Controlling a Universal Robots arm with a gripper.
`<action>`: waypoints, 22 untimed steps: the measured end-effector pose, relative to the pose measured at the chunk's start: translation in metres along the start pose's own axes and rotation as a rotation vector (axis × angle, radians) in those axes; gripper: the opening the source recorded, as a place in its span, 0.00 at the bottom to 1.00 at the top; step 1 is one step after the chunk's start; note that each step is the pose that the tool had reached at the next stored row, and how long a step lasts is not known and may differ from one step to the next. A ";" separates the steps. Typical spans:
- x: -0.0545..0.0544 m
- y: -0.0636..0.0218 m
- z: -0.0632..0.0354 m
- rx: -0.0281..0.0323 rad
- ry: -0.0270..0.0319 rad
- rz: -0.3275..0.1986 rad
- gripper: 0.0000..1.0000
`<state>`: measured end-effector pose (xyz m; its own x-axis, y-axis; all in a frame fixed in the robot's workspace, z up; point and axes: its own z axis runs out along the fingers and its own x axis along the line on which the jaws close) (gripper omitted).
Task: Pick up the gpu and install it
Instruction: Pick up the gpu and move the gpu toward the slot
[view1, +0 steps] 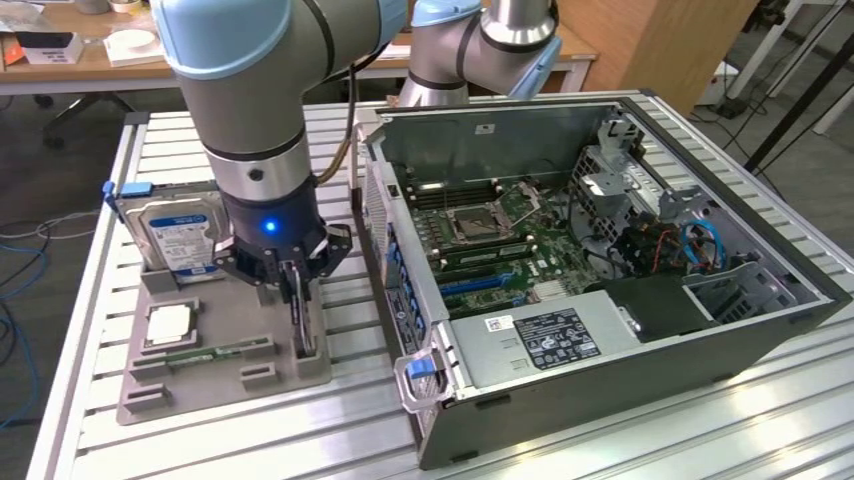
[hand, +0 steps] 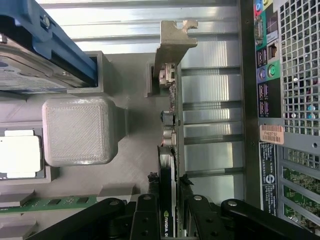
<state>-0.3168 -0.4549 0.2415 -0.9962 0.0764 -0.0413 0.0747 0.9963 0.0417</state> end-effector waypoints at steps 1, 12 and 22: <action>0.000 0.0000 -0.0008 0.0000 0.0000 0.000 0.27; 0.000 0.0004 -0.0089 0.0001 -0.0001 0.000 0.27; -0.001 0.0005 -0.0124 0.0002 0.0000 0.000 0.27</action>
<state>-0.3168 -0.4549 0.2539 -0.9962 0.0764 -0.0413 0.0747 0.9963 0.0416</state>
